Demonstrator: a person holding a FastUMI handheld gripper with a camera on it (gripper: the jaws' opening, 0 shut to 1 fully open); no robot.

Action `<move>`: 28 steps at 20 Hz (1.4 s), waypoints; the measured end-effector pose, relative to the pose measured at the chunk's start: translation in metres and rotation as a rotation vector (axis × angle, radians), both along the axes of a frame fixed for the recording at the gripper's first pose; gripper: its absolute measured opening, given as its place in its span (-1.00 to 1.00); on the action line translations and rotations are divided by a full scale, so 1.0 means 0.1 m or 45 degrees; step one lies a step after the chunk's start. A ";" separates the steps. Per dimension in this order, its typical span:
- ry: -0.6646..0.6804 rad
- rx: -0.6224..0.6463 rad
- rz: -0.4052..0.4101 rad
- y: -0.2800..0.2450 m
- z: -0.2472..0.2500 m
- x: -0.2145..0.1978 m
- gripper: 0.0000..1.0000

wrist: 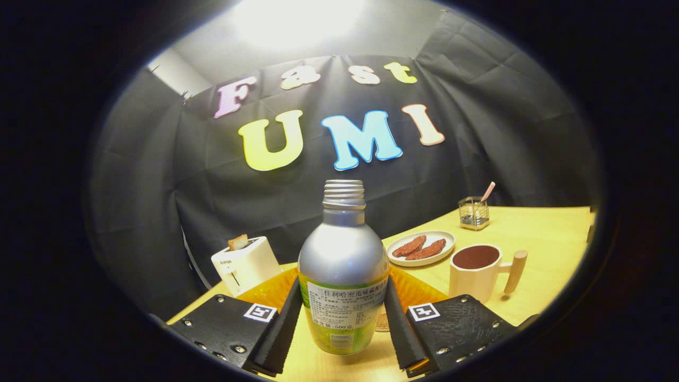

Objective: Take the bottle from table, then pour the juice into the cup, finally place the bottle on the coaster

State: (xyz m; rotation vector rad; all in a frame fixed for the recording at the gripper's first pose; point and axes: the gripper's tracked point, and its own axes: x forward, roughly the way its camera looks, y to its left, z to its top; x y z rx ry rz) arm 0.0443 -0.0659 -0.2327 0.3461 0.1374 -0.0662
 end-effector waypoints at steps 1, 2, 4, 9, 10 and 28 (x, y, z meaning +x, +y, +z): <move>-0.007 0.069 0.003 -0.02 0.02 0.04 0.52; -0.016 0.142 -0.001 -0.05 0.04 0.06 0.52; -0.033 0.274 -0.016 -0.13 0.06 0.11 0.51; -0.033 0.496 -0.052 -0.29 0.03 0.21 0.51; -0.037 0.558 -0.048 -0.29 0.04 0.23 0.51; -0.112 1.366 -0.108 -0.50 -0.07 0.44 0.51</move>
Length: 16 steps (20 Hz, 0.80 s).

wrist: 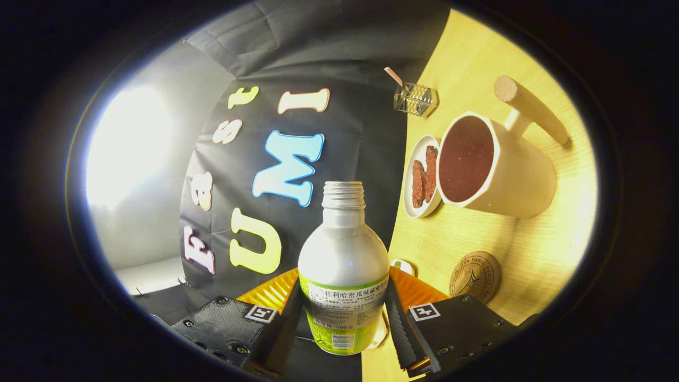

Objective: Take the bottle from table, then pour the juice into the cup, finally place the bottle on the coaster

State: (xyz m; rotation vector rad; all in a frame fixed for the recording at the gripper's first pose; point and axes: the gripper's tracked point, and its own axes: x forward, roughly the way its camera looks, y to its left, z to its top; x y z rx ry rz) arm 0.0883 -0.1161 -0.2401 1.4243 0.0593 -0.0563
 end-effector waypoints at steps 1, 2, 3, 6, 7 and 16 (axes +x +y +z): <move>-0.004 0.030 -0.007 -0.01 0.01 -0.02 0.51; -0.008 0.057 -0.012 -0.03 0.01 -0.03 0.50; -0.009 0.080 -0.019 -0.03 -0.01 -0.04 0.50; -0.018 0.153 -0.039 -0.05 -0.02 -0.02 0.50; -0.021 0.175 -0.043 -0.06 -0.01 -0.01 0.50; -0.033 0.314 -0.085 -0.12 0.06 0.00 0.50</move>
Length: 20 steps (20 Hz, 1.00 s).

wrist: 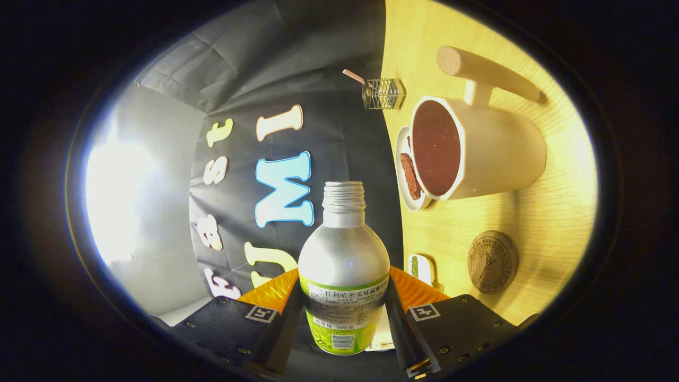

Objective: Take the bottle from table, then pour the juice into the cup, finally place the bottle on the coaster

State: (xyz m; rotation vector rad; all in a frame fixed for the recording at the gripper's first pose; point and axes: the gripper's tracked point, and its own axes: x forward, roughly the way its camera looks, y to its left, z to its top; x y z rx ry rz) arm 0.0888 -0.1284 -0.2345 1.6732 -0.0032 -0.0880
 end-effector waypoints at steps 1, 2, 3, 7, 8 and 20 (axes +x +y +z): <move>0.004 0.011 -0.002 0.00 -0.01 -0.01 0.50; 0.007 0.021 -0.005 -0.01 -0.02 0.00 0.50; 0.007 0.034 -0.008 -0.01 -0.02 0.00 0.50; 0.000 0.076 -0.021 0.00 -0.01 -0.02 0.50; 0.000 0.084 -0.021 0.00 -0.01 -0.01 0.50; -0.025 0.143 -0.036 0.04 0.04 0.02 0.50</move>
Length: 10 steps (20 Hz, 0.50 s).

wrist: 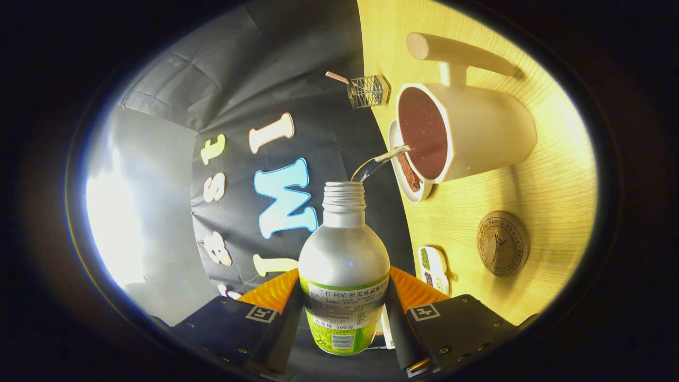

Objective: Take the bottle from table, then pour the juice into the cup, finally place the bottle on the coaster

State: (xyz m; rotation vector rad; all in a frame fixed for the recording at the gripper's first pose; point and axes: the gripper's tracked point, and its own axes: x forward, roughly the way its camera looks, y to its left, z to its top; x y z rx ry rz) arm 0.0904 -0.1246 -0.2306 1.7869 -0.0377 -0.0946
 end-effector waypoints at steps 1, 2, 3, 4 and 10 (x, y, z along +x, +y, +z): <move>-0.004 0.007 -0.001 0.00 0.02 0.00 0.50; -0.010 0.014 -0.004 -0.01 0.04 0.00 0.50; -0.013 0.017 -0.005 -0.01 0.05 0.00 0.50; -0.014 0.016 -0.007 -0.01 0.04 0.01 0.50; -0.022 0.035 -0.024 -0.04 0.07 0.00 0.50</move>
